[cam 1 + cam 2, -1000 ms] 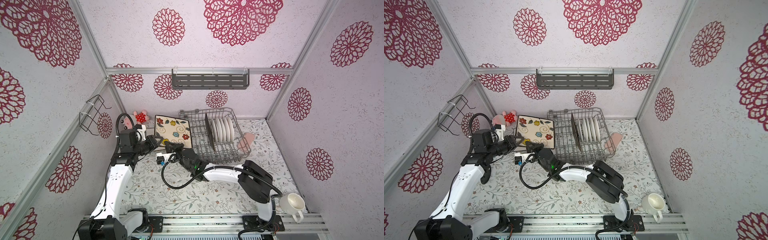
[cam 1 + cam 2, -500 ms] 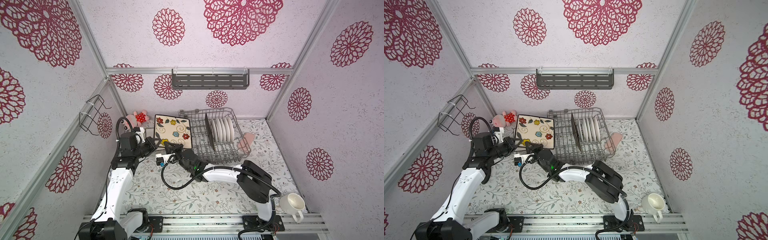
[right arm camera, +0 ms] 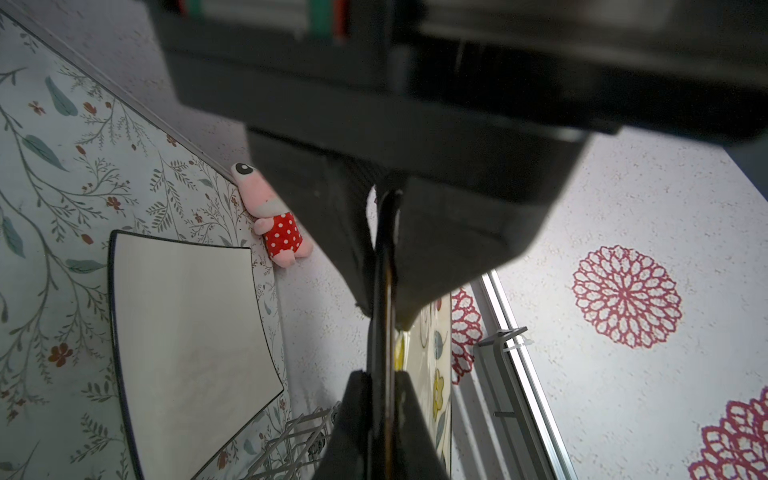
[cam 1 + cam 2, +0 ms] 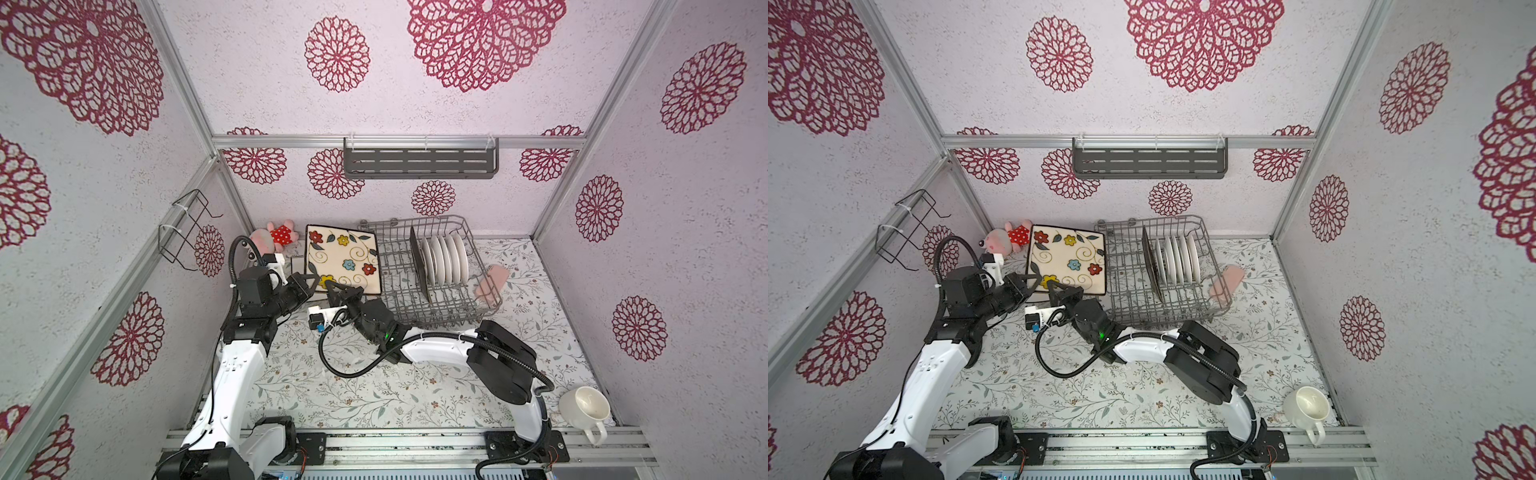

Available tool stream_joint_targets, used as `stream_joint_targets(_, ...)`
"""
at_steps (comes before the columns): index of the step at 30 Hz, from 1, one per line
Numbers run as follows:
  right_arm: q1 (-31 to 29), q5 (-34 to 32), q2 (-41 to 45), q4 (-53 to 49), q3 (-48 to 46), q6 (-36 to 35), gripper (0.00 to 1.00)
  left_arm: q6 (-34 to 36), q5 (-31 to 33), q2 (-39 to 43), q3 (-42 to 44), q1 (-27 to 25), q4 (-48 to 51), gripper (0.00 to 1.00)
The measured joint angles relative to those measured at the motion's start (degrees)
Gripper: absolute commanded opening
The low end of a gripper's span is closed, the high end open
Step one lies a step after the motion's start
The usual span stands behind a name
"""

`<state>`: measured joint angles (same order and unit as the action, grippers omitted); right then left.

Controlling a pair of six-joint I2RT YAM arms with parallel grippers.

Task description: Unload the plates from the dish rack

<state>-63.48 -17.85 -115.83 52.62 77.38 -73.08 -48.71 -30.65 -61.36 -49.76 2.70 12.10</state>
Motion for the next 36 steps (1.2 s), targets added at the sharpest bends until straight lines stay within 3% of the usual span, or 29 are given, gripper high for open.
stream_joint_targets(6, -0.1, -0.4, 0.0, 1.7, 0.0, -1.1, 0.36, -0.4, 0.3, 0.0, 0.1, 0.0, -0.3, 0.00)
stream_joint_targets(19, -0.1, -0.4, 0.1, 4.5, -0.6, -0.6, 0.72, -1.1, 2.1, 0.9, 1.2, 0.0, -0.2, 0.00)
stream_joint_targets(28, -0.2, 1.7, 8.3, -0.4, -8.5, 5.4, 0.79, -1.1, 3.2, 0.9, 1.6, 0.1, 2.1, 0.00)
stream_joint_targets(36, 1.1, 2.8, 17.0, -7.7, -12.2, 15.0, 0.82, -0.7, 4.2, -1.3, 1.6, 2.1, 1.7, 0.00)
